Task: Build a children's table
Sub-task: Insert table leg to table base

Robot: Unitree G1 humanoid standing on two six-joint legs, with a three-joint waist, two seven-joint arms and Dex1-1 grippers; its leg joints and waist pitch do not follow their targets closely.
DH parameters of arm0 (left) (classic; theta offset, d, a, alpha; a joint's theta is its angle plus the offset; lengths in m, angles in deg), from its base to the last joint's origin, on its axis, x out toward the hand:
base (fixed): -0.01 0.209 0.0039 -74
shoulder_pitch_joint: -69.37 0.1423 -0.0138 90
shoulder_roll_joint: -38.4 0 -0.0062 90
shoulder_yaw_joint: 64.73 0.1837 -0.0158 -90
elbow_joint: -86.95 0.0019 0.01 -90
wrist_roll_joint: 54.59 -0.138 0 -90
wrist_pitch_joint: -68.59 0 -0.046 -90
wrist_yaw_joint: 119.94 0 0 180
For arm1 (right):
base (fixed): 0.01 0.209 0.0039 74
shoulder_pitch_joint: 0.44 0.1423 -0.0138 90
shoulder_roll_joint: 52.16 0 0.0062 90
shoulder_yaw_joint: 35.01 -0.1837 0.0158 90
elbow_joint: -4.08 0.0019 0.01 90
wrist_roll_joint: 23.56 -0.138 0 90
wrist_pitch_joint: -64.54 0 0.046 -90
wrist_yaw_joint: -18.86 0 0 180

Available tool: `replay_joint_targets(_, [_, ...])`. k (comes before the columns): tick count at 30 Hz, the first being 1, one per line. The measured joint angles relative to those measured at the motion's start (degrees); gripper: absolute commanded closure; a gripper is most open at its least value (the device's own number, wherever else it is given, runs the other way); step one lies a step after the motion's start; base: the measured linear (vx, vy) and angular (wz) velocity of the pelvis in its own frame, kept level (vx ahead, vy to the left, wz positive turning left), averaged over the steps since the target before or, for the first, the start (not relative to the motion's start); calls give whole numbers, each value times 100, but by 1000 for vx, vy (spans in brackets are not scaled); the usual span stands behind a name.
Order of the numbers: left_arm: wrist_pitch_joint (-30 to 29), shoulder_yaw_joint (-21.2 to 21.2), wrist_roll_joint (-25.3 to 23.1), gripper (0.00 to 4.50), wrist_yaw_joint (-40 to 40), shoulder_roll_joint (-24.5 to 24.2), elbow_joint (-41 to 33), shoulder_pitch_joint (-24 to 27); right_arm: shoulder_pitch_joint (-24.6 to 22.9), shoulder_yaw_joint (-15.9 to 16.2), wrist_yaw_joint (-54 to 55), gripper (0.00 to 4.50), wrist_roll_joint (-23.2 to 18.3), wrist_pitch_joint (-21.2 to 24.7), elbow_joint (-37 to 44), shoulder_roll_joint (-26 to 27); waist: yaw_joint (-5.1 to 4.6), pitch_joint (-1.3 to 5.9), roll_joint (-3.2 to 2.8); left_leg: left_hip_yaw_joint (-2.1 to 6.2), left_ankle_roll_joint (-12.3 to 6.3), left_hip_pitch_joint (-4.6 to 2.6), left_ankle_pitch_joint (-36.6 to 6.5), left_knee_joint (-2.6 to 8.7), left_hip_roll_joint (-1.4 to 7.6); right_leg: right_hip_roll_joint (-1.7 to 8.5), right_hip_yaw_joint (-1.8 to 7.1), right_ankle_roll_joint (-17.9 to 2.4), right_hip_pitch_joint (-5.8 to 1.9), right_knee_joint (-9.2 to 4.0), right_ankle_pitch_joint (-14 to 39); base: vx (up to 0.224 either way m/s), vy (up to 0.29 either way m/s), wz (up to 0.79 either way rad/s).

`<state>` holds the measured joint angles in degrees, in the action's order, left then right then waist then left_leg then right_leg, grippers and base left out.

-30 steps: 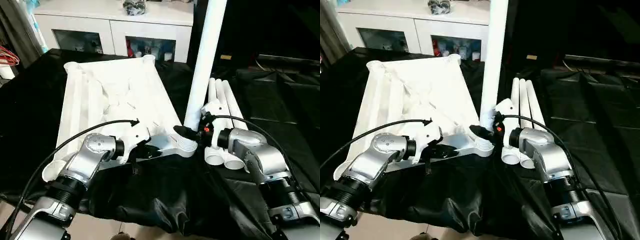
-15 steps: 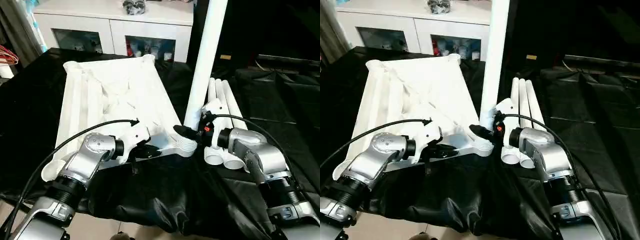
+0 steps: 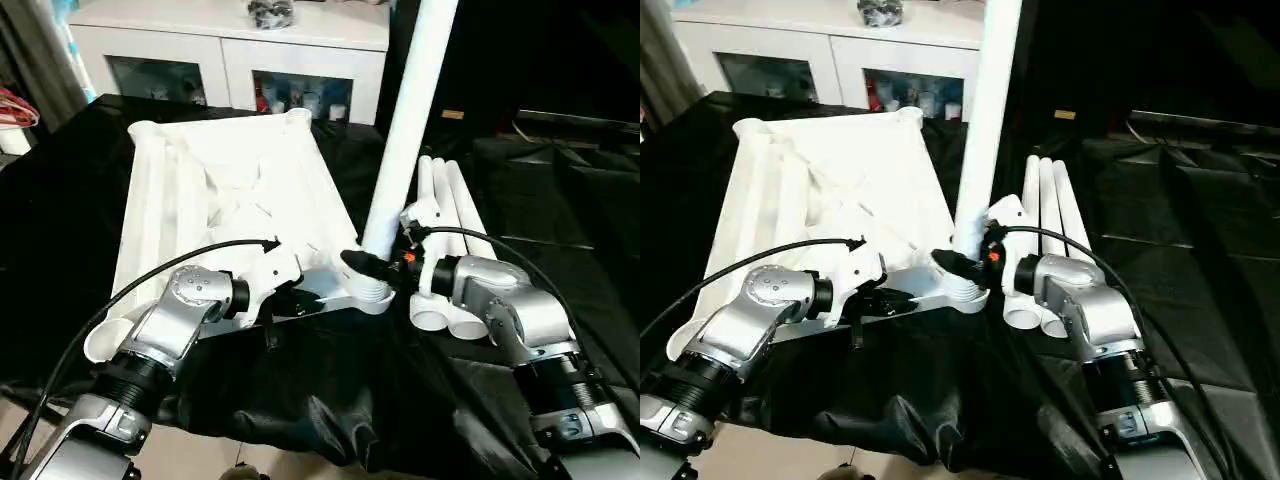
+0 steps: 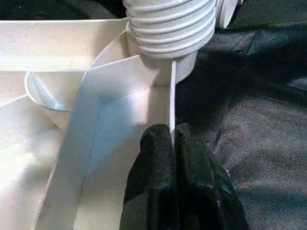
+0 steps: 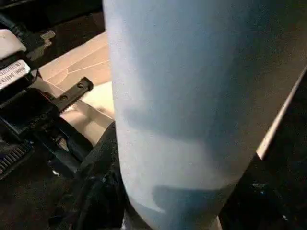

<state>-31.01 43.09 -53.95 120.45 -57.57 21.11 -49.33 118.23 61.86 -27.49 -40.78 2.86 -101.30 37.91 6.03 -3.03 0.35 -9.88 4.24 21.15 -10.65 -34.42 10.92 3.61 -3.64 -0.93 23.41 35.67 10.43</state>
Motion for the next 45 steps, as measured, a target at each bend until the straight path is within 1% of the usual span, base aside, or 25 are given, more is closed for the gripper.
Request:
replay_joint_targets(10, [-142,-21,21,450,1,-42,-439,248,-188,36,13,259,-31,130,389,2,25,-1,1,0,-1,2,-1,18,0,-1,-2,-10,5,0,19,0,0,0])
replay_joint_targets(22, [-202,-53,30,450,53,-194,-719,435,-193,40,-7,259,-48,145,396,21,-5,-5,7,0,0,-1,-1,23,1,-3,-2,-11,5,0,22,0,0,0])
replay_joint_targets(27, [-253,-45,23,450,53,-190,-761,445,-150,38,-28,259,-40,72,287,10,3,-9,25,0,1,-4,-1,22,0,-3,-1,-12,3,0,21,0,0,0])
replay_joint_targets(30, [-251,-38,20,450,51,-188,-765,445,-49,37,-49,259,-27,22,135,-11,4,-9,26,0,1,-4,-1,22,1,-3,-2,-12,3,1,21,0,0,0])
replay_joint_targets(32, [-246,-26,12,450,51,-186,-777,445,-16,41,-63,259,1,23,111,-44,21,-9,30,0,0,-3,-1,22,1,-3,-2,-12,3,0,22,0,0,0])
replay_joint_targets(37, [-180,-4,-31,450,51,-190,-781,444,-41,101,-259,259,5,56,186,-202,37,-9,39,0,-1,-2,-1,22,1,-3,-2,-12,3,0,23,0,0,0])
replay_joint_targets(42, [-146,-3,-36,450,53,-208,-740,428,-149,159,-384,259,11,138,312,-390,27,-8,50,0,1,-7,0,22,1,-4,-2,-13,2,4,22,0,0,0])
replay_joint_targets(45, [-121,3,-37,450,68,-203,-686,399,-168,162,-396,259,15,137,336,-417,33,-9,52,0,2,-7,0,22,1,-3,-2,-14,2,6,22,0,0,0])
